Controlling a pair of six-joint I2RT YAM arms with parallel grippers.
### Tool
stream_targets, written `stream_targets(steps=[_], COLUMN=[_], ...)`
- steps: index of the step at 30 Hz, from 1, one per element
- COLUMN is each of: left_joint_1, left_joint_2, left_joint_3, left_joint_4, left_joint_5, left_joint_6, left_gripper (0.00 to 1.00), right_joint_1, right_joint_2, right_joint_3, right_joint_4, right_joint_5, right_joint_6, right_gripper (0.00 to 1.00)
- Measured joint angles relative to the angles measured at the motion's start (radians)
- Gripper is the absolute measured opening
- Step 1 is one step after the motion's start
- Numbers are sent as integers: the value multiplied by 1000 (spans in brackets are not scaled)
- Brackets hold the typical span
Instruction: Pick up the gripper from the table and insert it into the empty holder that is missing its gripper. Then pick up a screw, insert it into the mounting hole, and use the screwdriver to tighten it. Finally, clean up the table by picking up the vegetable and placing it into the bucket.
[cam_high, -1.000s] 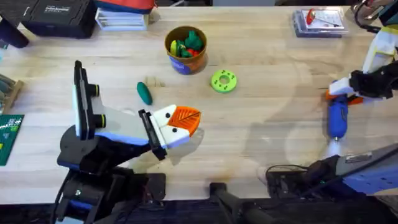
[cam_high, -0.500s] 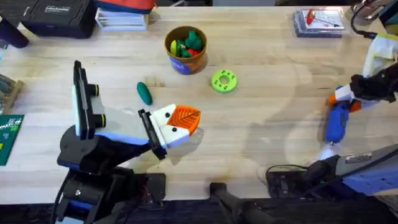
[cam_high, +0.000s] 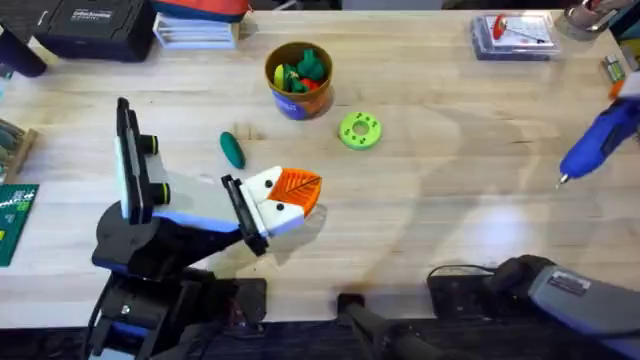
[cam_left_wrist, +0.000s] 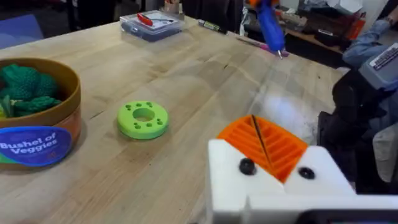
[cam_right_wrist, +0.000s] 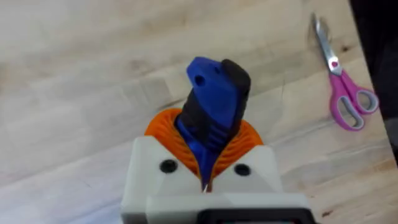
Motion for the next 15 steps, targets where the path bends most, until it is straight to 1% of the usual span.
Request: stream_targets(steps=[6,9,12,15], left_joint_1=[0,0,0,0], left_joint_2=[0,0,0,0], left_joint_3=[0,0,0,0], left_joint_4=[0,0,0,0], left_joint_5=[0,0,0,0], left_joint_6=[0,0,0,0], left_gripper=[5,5,5,5], right_joint_1=[0,0,0,0], right_joint_2=[-125,-188,-276,-392], right_joint_3=[-2,-24,-77,-164], right_joint_4=[6,22,53,115], right_joint_5=[-56,-91,-117,-169], right_joint_6=[81,103,131,156], right_gripper=[27,27,27,27])
